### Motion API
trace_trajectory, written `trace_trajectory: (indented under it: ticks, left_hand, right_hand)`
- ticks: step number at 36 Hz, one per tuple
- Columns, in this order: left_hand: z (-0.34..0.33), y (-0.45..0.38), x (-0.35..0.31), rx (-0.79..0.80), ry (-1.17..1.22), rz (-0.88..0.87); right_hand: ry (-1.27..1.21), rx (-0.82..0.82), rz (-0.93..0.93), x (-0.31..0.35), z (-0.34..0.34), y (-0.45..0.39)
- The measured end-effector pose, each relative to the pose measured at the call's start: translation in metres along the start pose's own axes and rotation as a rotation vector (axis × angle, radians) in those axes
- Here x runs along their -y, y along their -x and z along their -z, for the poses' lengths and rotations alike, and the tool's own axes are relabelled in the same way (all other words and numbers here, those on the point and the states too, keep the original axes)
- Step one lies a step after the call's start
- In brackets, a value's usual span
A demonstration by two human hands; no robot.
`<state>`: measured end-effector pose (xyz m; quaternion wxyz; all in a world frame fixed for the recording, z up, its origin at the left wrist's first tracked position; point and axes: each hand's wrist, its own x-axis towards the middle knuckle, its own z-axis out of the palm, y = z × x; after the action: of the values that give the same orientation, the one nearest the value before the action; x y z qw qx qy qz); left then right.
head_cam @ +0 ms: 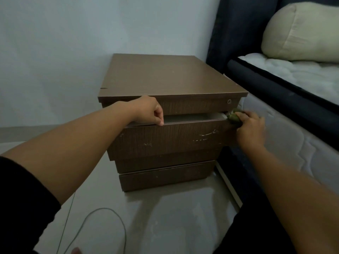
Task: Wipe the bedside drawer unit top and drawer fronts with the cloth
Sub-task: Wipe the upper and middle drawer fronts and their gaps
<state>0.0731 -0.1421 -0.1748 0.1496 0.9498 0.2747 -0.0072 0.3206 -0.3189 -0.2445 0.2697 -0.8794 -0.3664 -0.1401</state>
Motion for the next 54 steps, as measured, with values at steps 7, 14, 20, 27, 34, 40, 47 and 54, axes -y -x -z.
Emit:
trace_trajectory:
  ticks: [7, 14, 20, 27, 34, 40, 47, 54]
  left_hand:
    - [0.0, -0.002, -0.008, -0.024, -0.077, -0.063]
    - [-0.002, -0.008, -0.015, -0.313, -0.453, -0.159]
    - [-0.002, -0.016, -0.015, -0.26, -0.449, -0.005]
    - [-0.01, -0.026, -0.011, -0.308, -0.473, 0.023]
    - [-0.011, -0.037, -0.004, -0.401, -0.469, -0.005]
    - [-0.009, -0.04, -0.002, -0.399, -0.48, -0.043]
    - [-0.008, -0.041, 0.001, -0.386, -0.499, -0.064]
    - [-0.005, -0.044, 0.006, -0.371, -0.499, -0.088]
  right_hand:
    - [-0.601, -0.25, -0.613, 0.016, -0.007, -0.007]
    - [-0.969, -0.273, -0.85, 0.019, 0.001, -0.004]
    - [-1.046, -0.218, -0.924, 0.007, -0.011, -0.005]
    - [-1.047, -0.111, -0.967, 0.003, -0.021, -0.007]
    - [-0.935, -0.04, -0.894, 0.012, -0.023, -0.022]
    - [-0.658, 0.026, -0.693, 0.014, -0.03, -0.035]
    - [-0.292, 0.133, -0.584, 0.022, -0.03, -0.052]
    - [-0.191, 0.167, -0.546, 0.034, -0.033, -0.051]
